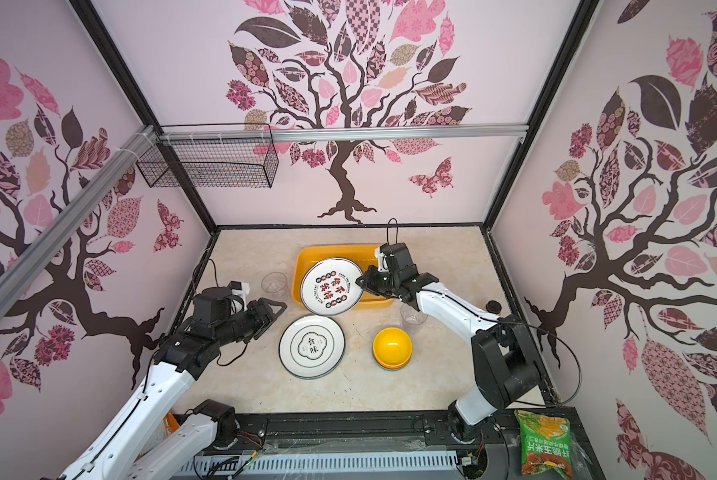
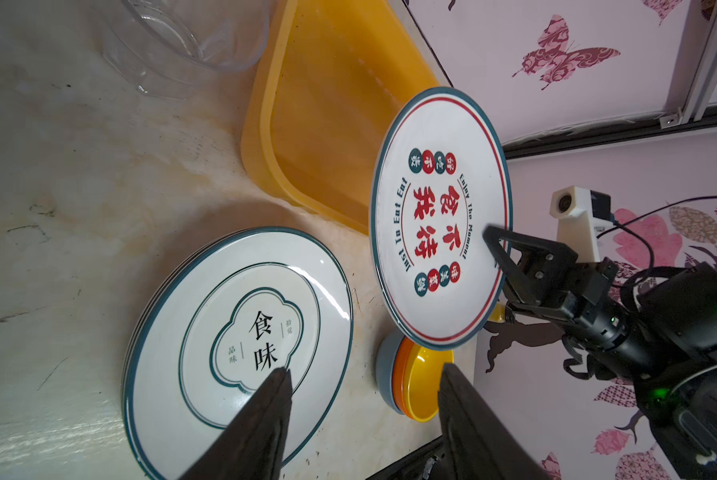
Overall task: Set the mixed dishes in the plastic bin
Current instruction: 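Lower the plate into the yellow bin and open the right gripper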
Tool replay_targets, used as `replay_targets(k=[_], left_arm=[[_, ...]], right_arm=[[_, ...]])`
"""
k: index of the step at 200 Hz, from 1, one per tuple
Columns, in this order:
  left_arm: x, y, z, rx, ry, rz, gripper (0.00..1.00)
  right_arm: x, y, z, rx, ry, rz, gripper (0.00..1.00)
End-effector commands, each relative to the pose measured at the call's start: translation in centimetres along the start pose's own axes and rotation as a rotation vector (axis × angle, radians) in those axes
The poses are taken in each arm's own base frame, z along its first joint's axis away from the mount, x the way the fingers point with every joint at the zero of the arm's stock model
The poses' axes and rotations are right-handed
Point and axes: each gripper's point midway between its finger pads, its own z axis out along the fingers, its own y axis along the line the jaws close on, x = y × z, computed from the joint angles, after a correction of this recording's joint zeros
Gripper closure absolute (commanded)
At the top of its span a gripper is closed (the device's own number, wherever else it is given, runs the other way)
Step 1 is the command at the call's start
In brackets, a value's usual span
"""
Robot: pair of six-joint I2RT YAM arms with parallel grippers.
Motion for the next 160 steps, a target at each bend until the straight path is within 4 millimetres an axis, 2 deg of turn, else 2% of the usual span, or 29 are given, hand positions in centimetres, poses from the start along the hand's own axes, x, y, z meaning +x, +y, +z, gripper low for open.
replay_targets(k=[1,28,55,102,160], left_arm=[[0.5,2.0,-0.4,-0.070,-0.006,0.017,0.39],[0.9,2.9,-0.6,-0.093,-0.007,0.014,0.39],[1.5,3.6,-0.4,-0.105,0.003,0.002,0.39],[1.7,4.0,-0.2,-0.118,0.019,-0.002,0.39],[1.7,4.7,0.0,-0.140,0.025,-0.009,0.39]], right_arm=[[-2.6,1.3,1.0,-0.040,-0.046,-0.014,1.00],[-3.4,1.1,2.6,-0.037,-0.047,0.001,1.00],[-4.0,0.0,4.4,-0.009,-0.047,0.021,1.00],[-5.0,-1.8,7.5,0.033,-0.056,0.051,1.00],[-5.8,-3.6,10.3,0.068,-0.061,0.077,1.00]])
